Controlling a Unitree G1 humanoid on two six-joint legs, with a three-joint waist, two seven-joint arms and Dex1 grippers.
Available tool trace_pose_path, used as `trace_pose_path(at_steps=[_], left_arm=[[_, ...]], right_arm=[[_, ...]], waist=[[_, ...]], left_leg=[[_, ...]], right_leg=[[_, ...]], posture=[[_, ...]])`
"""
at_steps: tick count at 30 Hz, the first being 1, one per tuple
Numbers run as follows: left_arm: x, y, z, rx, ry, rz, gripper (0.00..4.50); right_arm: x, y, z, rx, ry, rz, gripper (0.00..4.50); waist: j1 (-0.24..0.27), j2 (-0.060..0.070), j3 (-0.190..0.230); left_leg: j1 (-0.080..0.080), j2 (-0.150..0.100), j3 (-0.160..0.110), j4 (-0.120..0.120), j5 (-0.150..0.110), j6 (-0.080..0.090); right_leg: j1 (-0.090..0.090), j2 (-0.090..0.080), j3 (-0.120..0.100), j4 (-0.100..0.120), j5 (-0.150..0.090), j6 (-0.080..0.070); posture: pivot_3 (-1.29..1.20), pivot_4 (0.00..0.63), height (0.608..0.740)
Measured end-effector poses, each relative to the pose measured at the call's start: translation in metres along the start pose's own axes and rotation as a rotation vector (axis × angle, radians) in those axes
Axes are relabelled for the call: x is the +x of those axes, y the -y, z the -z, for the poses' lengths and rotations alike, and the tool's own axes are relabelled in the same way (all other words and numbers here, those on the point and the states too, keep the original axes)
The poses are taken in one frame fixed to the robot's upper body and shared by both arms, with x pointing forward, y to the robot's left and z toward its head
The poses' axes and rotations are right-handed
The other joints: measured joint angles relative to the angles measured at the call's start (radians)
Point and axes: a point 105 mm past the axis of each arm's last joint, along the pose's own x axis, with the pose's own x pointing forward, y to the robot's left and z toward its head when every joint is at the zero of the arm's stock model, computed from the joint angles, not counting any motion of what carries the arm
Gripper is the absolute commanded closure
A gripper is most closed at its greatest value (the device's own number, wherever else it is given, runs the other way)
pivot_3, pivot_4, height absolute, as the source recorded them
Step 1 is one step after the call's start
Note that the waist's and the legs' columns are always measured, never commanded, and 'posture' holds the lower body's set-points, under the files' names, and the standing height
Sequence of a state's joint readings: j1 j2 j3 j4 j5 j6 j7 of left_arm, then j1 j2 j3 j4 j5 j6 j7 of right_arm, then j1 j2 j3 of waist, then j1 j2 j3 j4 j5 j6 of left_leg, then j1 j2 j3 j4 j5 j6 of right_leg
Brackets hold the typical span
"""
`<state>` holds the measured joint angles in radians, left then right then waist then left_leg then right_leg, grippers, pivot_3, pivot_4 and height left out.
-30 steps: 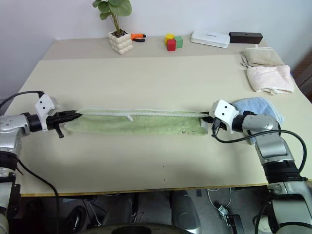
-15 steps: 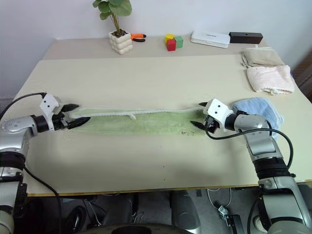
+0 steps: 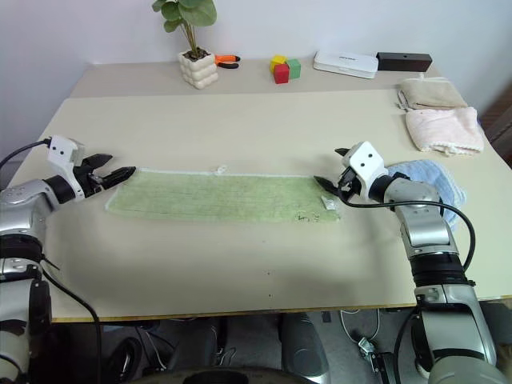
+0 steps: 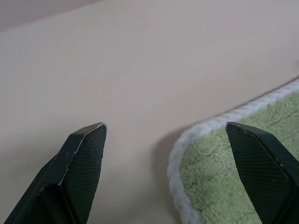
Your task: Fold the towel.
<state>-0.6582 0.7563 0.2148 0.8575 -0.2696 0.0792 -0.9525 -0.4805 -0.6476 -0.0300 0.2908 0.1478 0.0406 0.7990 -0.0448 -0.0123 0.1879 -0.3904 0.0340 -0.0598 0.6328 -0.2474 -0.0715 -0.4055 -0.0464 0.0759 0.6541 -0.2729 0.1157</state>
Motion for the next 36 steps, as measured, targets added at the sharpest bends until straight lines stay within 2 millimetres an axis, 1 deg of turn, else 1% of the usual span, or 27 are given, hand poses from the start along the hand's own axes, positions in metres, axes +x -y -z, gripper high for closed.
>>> trace_pose_path(at_steps=[2, 4, 5, 6, 7, 9, 10, 11, 13, 15, 18, 20, 21, 22, 23, 25, 28, 31, 33, 34, 36], left_arm=[[0.001, 0.000, -0.009, -0.046, 0.038, -0.014, 2.65], [0.006, 0.005, -0.027, -0.100, 0.120, -0.023, 3.71], [0.009, 0.008, -0.036, -0.122, 0.158, -0.022, 4.33], [0.012, 0.012, -0.042, -0.143, 0.186, -0.027, 4.50], [0.017, 0.020, -0.049, -0.180, 0.226, -0.029, 4.50], [0.032, 0.045, -0.055, -0.250, 0.276, -0.007, 4.50], [0.042, 0.063, -0.055, -0.289, 0.290, 0.015, 4.50], [0.050, 0.080, -0.052, -0.324, 0.285, 0.040, 4.50], [0.057, 0.099, -0.040, -0.378, 0.254, 0.041, 4.50], [0.058, 0.110, -0.026, -0.412, 0.228, 0.013, 4.50], [0.062, 0.122, -0.007, -0.422, 0.170, -0.011, 4.50], [0.063, 0.123, 0.000, -0.406, 0.151, -0.027, 4.50], [0.062, 0.121, 0.004, -0.388, 0.138, -0.037, 4.50], [0.060, 0.118, 0.009, -0.373, 0.124, -0.048, 4.50], [0.056, 0.113, 0.016, -0.365, 0.106, -0.063, 4.50], [0.051, 0.104, 0.022, -0.346, 0.085, -0.079, 4.50], [0.038, 0.082, 0.025, -0.308, 0.071, -0.122, 4.50], [0.023, 0.070, 0.033, -0.263, 0.041, -0.129, 4.50], [0.019, 0.068, 0.036, -0.252, 0.034, -0.120, 3.95], [0.018, 0.067, 0.035, -0.247, 0.038, -0.113, 3.61], [0.015, 0.067, 0.033, -0.247, 0.046, -0.090, 2.63]], right_arm=[[-0.001, 0.005, -0.013, 0.049, 0.053, 0.049, 2.35], [0.000, 0.010, -0.031, 0.110, 0.128, 0.125, 3.39], [0.002, 0.011, -0.039, 0.133, 0.161, 0.150, 4.02], [0.003, 0.010, -0.045, 0.149, 0.181, 0.174, 4.47], [0.007, 0.006, -0.051, 0.168, 0.206, 0.205, 4.47], [0.020, -0.010, -0.062, 0.228, 0.256, 0.241, 4.47], [0.030, -0.023, -0.064, 0.270, 0.261, 0.259, 4.47], [0.038, -0.036, -0.061, 0.301, 0.243, 0.260, 4.47], [0.045, -0.049, -0.049, 0.351, 0.188, 0.303, 4.47], [0.045, -0.057, -0.033, 0.388, 0.133, 0.371, 4.47], [0.047, -0.076, -0.016, 0.450, 0.077, 0.411, 4.47], [0.047, -0.087, -0.005, 0.459, 0.045, 0.426, 4.47], [0.045, -0.090, 0.004, 0.450, 0.018, 0.439, 4.47], [0.042, -0.093, 0.015, 0.440, -0.013, 0.453, 4.47], [0.038, -0.092, 0.020, 0.413, -0.018, 0.470, 4.47], [0.032, -0.085, 0.024, 0.371, -0.022, 0.495, 4.47], [0.019, -0.069, 0.034, 0.333, -0.032, 0.557, 4.47], [0.009, -0.054, 0.042, 0.319, -0.049, 0.604, 4.47], [0.007, -0.047, 0.044, 0.332, -0.048, 0.612, 3.94], [0.007, -0.046, 0.043, 0.340, -0.043, 0.609, 3.60], [0.009, -0.047, 0.041, 0.381, -0.025, 0.574, 2.64]], waist=[[0.000, 0.000, 0.000], [0.001, 0.000, 0.000], [0.001, 0.000, 0.000], [0.001, 0.000, 0.000], [0.001, 0.000, 0.000], [0.002, 0.000, 0.000], [0.002, 0.000, -0.001], [0.002, 0.000, -0.001], [0.001, 0.000, -0.001], [0.000, 0.000, -0.001], [0.000, 0.000, -0.001], [0.000, 0.000, -0.001], [0.001, 0.000, -0.001], [0.001, 0.000, -0.001], [0.001, 0.000, -0.001], [0.002, -0.001, -0.001], [0.001, -0.002, -0.002], [0.001, -0.002, -0.002], [0.003, -0.002, -0.002], [0.003, -0.002, -0.002], [0.000, -0.002, -0.002]], left_leg=[[0.000, 0.000, 0.000, 0.000, 0.000, 0.000], [0.000, 0.000, -0.001, 0.000, 0.000, 0.000], [0.000, 0.000, -0.001, 0.000, 0.000, 0.000], [-0.001, 0.000, -0.001, 0.001, 0.000, 0.000], [0.000, 0.000, -0.001, 0.000, 0.000, 0.000], [0.000, 0.000, -0.002, 0.001, 0.000, 0.000], [0.000, 0.000, -0.002, 0.001, 0.000, 0.000], [-0.001, 0.000, -0.001, 0.001, 0.000, 0.000], [-0.001, 0.000, -0.001, 0.001, 0.000, -0.001], [-0.001, 0.000, -0.001, 0.000, 0.000, -0.001], [0.000, 0.000, -0.001, 0.000, 0.001, -0.001], [0.000, -0.001, -0.001, 0.000, 0.001, -0.001], [0.000, -0.001, -0.001, 0.000, 0.001, -0.001], [0.000, -0.001, -0.001, 0.000, 0.001, -0.001], [0.000, -0.001, -0.001, 0.000, 0.001, -0.001], [0.000, -0.001, -0.001, 0.000, 0.001, -0.001], [0.000, -0.001, -0.001, -0.001, 0.001, -0.001], [0.001, -0.001, -0.001, -0.001, 0.001, -0.001], [0.001, -0.001, -0.002, -0.001, 0.001, -0.001], [0.001, -0.001, -0.002, -0.001, 0.001, -0.001], [0.001, -0.001, -0.002, -0.001, 0.001, -0.001]], right_leg=[[0.000, 0.000, 0.000, 0.000, 0.000, 0.000], [0.000, 0.000, -0.001, 0.001, 0.000, 0.000], [0.000, 0.000, -0.001, 0.001, 0.000, 0.000], [0.000, -0.001, -0.001, 0.001, 0.000, 0.000], [0.000, -0.001, -0.001, 0.001, 0.000, 0.000], [0.000, -0.001, -0.001, 0.002, 0.000, 0.000], [0.000, -0.001, -0.001, 0.002, 0.000, 0.000], [0.000, -0.001, 0.000, 0.002, 0.000, 0.000], [-0.001, -0.001, 0.000, 0.002, 0.000, 0.000], [-0.002, -0.001, 0.000, 0.003, 0.000, 0.000], [-0.002, 0.000, 0.000, 0.003, 0.000, 0.000], [-0.002, 0.000, 0.000, 0.003, 0.000, 0.000], [-0.002, 0.000, 0.000, 0.002, 0.000, 0.000], [-0.002, -0.001, 0.000, 0.002, 0.000, 0.000], [-0.001, -0.001, 0.000, 0.002, 0.000, 0.000], [-0.001, -0.001, 0.000, 0.002, 0.000, 0.000], [0.000, -0.001, 0.000, 0.001, 0.000, 0.000], [0.000, -0.001, 0.000, 0.001, 0.000, 0.000], [0.001, -0.001, -0.001, 0.001, 0.000, 0.000], [0.001, -0.001, -0.001, 0.001, 0.000, 0.000], [0.000, -0.001, 0.000, 0.001, 0.000, 0.000]], posture=[[0.00, 0.150, 0.740], [0.00, 0.150, 0.740], [0.00, 0.150, 0.740], [0.00, 0.150, 0.740], [0.00, 0.150, 0.740], [0.00, 0.150, 0.740], [0.00, 0.150, 0.740], [0.00, 0.150, 0.740], [0.00, 0.150, 0.740], [0.00, 0.150, 0.740], [0.00, 0.150, 0.740], [0.00, 0.150, 0.740], [0.00, 0.150, 0.740], [0.00, 0.150, 0.740], [0.00, 0.150, 0.740], [0.00, 0.150, 0.740], [0.00, 0.150, 0.740], [0.00, 0.150, 0.740], [0.00, 0.150, 0.740], [0.00, 0.150, 0.740], [0.00, 0.150, 0.740]])
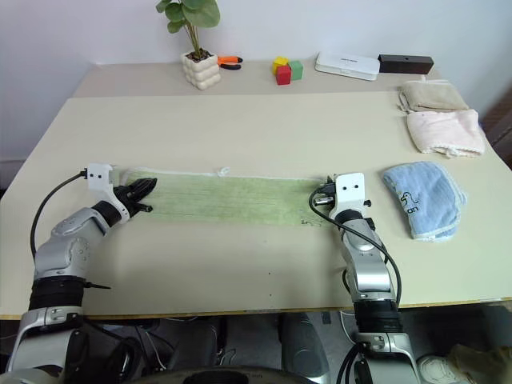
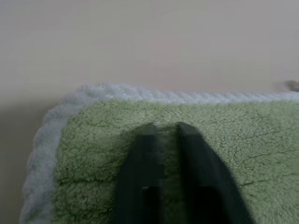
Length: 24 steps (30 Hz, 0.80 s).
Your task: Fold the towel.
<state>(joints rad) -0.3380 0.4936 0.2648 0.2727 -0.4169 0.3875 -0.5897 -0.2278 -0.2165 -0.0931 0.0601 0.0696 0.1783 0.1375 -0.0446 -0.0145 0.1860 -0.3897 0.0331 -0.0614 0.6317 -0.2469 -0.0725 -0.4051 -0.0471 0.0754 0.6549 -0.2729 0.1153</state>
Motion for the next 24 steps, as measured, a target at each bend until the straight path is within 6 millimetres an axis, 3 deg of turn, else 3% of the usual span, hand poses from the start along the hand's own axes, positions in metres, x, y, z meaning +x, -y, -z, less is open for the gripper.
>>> trace_pose_path(at_steps=[5, 9, 13, 17, 21, 24], left_arm=[[-0.011, 0.013, -0.002, -0.012, 0.009, 0.094, 0.06], [-0.023, 0.017, -0.003, -0.001, 0.012, 0.143, 0.02], [-0.028, 0.020, -0.025, 0.044, 0.028, 0.231, 0.02], [-0.026, 0.032, -0.054, 0.121, 0.029, 0.357, 0.02], [-0.026, 0.048, -0.060, 0.330, 0.049, 0.471, 0.02], [-0.031, 0.056, -0.061, 0.374, 0.060, 0.557, 0.02]], right_arm=[[-0.005, 0.007, -0.024, 0.120, 0.037, -0.043, 0.14], [-0.023, 0.026, -0.049, 0.265, 0.088, -0.050, 0.05], [-0.058, 0.029, -0.051, 0.389, 0.049, -0.115, 0.05], [-0.091, 0.011, -0.038, 0.447, -0.063, -0.201, 0.05], [-0.125, -0.005, -0.014, 0.511, -0.209, -0.198, 0.05], [-0.135, -0.009, -0.003, 0.543, -0.259, -0.147, 0.05]], waist=[[-0.001, 0.001, 0.000], [0.003, 0.001, 0.000], [0.006, 0.000, 0.001], [0.001, 0.000, 0.001], [-0.001, 0.000, 0.001], [0.000, 0.000, 0.001]], left_leg=[[0.000, 0.000, 0.000, -0.001, 0.000, 0.000], [-0.001, 0.000, 0.000, -0.001, 0.000, 0.000], [-0.001, 0.000, 0.000, -0.001, 0.000, 0.000], [-0.001, 0.001, 0.000, -0.002, 0.000, 0.000], [-0.001, 0.001, 0.001, -0.003, 0.000, 0.000], [-0.001, 0.001, 0.001, -0.002, 0.000, 0.000]], right_leg=[[-0.001, 0.000, 0.000, 0.000, 0.000, 0.000], [-0.001, 0.000, 0.000, -0.001, 0.000, 0.000], [-0.001, 0.000, 0.000, -0.002, 0.000, -0.001], [0.000, 0.000, 0.000, -0.004, -0.002, -0.003], [-0.001, 0.000, 0.001, -0.005, -0.002, -0.004], [-0.001, 0.001, 0.001, -0.006, -0.003, -0.005]], posture=[[0.00, 0.150, 0.740], [0.00, 0.150, 0.740], [0.00, 0.150, 0.740], [0.00, 0.150, 0.740], [0.00, 0.150, 0.740], [0.00, 0.150, 0.740]])
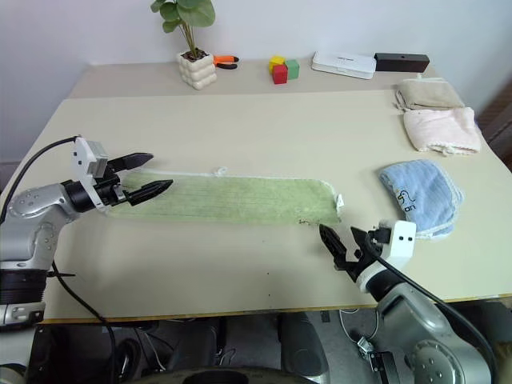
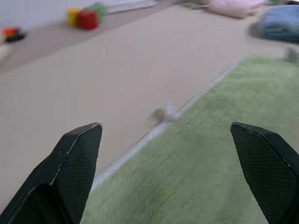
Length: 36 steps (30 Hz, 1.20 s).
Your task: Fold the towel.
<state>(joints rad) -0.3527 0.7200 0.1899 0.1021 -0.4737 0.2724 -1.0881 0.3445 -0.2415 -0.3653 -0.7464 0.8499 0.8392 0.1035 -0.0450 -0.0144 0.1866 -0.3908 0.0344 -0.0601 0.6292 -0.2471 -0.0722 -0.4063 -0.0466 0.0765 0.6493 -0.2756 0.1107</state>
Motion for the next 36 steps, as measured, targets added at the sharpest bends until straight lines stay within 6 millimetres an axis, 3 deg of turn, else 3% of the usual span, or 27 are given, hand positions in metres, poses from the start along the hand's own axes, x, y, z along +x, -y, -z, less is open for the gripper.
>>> trace_pose_path(at_steps=[9, 21, 24, 28, 31, 36], left_arm=[[-0.009, 0.016, 0.002, -0.038, -0.027, 0.122, 0.02], [-0.012, 0.028, -0.007, -0.041, 0.007, 0.117, 0.02], [-0.012, 0.030, -0.003, -0.057, 0.007, 0.103, 0.00], [-0.012, 0.032, -0.001, -0.059, 0.004, 0.088, 0.00], [-0.012, 0.030, 0.000, -0.061, 0.006, 0.076, 0.00], [-0.012, 0.029, 0.000, -0.058, 0.009, 0.067, 0.00]], right_arm=[[0.016, -0.009, 0.010, 0.214, 0.023, 0.032, 0.05], [0.055, -0.012, -0.001, 0.377, 0.082, 0.011, 0.05], [0.064, -0.011, -0.002, 0.407, 0.090, 0.009, 0.89], [0.073, -0.002, 0.000, 0.475, 0.099, 0.049, 2.94], [0.076, -0.008, -0.006, 0.489, 0.117, 0.026, 4.42], [0.081, -0.005, -0.015, 0.500, 0.140, 0.061, 4.47]], waist=[[0.001, -0.001, 0.000], [-0.006, -0.006, -0.003], [-0.010, -0.008, -0.004], [-0.018, -0.009, -0.005], [-0.025, -0.012, -0.007], [-0.023, -0.015, -0.008]], left_leg=[[-0.001, 0.001, 0.000, 0.000, 0.000, 0.000], [0.000, 0.002, 0.000, 0.000, 0.000, 0.000], [0.000, 0.002, 0.000, 0.000, 0.000, 0.000], [0.000, 0.003, 0.000, -0.001, 0.000, 0.000], [0.001, 0.003, 0.000, -0.001, 0.000, 0.000], [0.000, 0.003, 0.000, 0.000, 0.000, 0.000]], right_leg=[[-0.001, 0.000, 0.000, -0.001, -0.001, -0.002], [0.000, 0.001, 0.000, -0.001, -0.001, -0.003], [0.000, 0.002, 0.000, -0.001, -0.001, -0.003], [0.000, 0.002, 0.000, -0.001, -0.001, -0.003], [0.000, 0.002, 0.000, -0.001, -0.001, -0.003], [0.000, 0.002, 0.000, -0.001, -0.001, -0.003]], posture=[[0.00, 0.150, 0.740], [0.00, 0.150, 0.740], [0.00, 0.150, 0.740], [0.00, 0.150, 0.740], [0.00, 0.150, 0.740], [0.00, 0.150, 0.740]])
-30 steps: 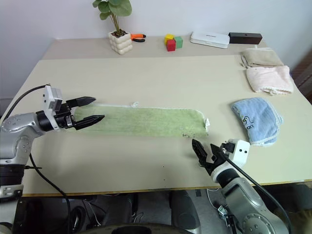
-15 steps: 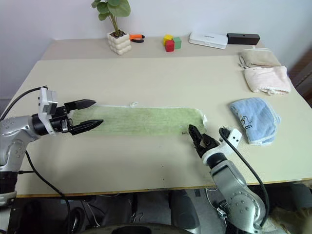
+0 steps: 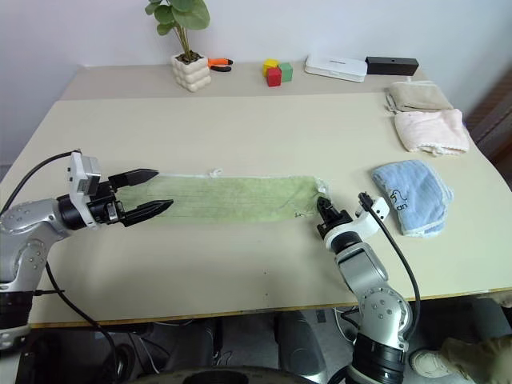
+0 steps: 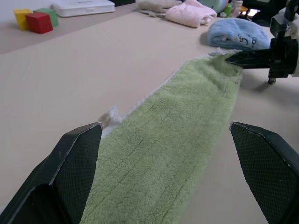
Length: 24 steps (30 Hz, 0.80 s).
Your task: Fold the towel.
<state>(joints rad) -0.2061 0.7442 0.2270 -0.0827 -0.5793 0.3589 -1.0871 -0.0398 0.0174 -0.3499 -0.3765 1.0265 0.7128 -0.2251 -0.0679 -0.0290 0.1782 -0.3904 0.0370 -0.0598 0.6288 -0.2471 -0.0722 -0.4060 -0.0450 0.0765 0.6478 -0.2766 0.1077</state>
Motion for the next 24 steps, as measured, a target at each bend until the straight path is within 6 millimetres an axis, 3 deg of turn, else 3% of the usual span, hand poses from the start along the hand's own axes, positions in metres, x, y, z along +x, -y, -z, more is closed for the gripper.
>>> trace_pose_path(at_steps=[6, 11, 15, 18, 20, 24], left_arm=[[0.004, -0.001, -0.002, 0.011, 0.030, 0.002, 0.00], [0.003, -0.005, 0.001, 0.007, 0.036, -0.013, 0.00], [0.006, -0.004, 0.002, 0.008, 0.051, -0.014, 0.00], [0.008, -0.003, 0.003, 0.000, 0.055, -0.014, 0.00], [0.008, -0.003, 0.003, 0.000, 0.055, -0.015, 0.00], [0.008, -0.003, 0.003, -0.007, 0.052, -0.012, 0.00]], right_arm=[[-0.004, 0.012, -0.013, -0.102, 0.002, 0.032, 4.47], [-0.024, 0.039, -0.045, -0.178, 0.032, 0.097, 4.47], [-0.033, 0.039, -0.065, -0.288, 0.035, 0.087, 4.47], [-0.030, 0.022, -0.070, -0.529, -0.003, 0.040, 4.47], [-0.023, -0.003, -0.062, -0.745, -0.046, -0.057, 4.47], [-0.021, -0.057, -0.022, -1.050, -0.145, -0.358, 4.47]], waist=[[0.014, 0.002, 0.001], [0.026, 0.006, 0.004], [0.021, 0.008, 0.005], [0.020, 0.009, 0.005], [0.019, 0.009, 0.005], [0.023, 0.009, 0.006]], left_leg=[[-0.001, -0.001, 0.000, 0.000, 0.000, 0.000], [-0.002, -0.001, 0.001, 0.000, 0.000, 0.000], [-0.001, -0.001, 0.001, 0.000, 0.000, 0.001], [-0.002, -0.001, 0.002, 0.000, 0.000, 0.001], [-0.001, -0.001, 0.002, 0.000, 0.000, 0.001], [-0.002, -0.001, 0.001, 0.000, 0.000, 0.001]], right_leg=[[0.000, -0.001, 0.000, -0.001, 0.000, 0.000], [-0.001, -0.001, 0.000, -0.002, 0.000, 0.000], [-0.001, -0.001, 0.001, -0.002, 0.000, 0.000], [-0.002, -0.001, 0.001, -0.001, 0.000, 0.000], [-0.002, 0.000, 0.001, -0.001, 0.000, 0.000], [-0.002, 0.000, 0.001, -0.002, 0.000, 0.001]], posture=[[0.00, 0.150, 0.740], [0.00, 0.150, 0.740], [0.00, 0.150, 0.740], [0.00, 0.150, 0.740], [0.00, 0.150, 0.740], [0.00, 0.150, 0.740]])
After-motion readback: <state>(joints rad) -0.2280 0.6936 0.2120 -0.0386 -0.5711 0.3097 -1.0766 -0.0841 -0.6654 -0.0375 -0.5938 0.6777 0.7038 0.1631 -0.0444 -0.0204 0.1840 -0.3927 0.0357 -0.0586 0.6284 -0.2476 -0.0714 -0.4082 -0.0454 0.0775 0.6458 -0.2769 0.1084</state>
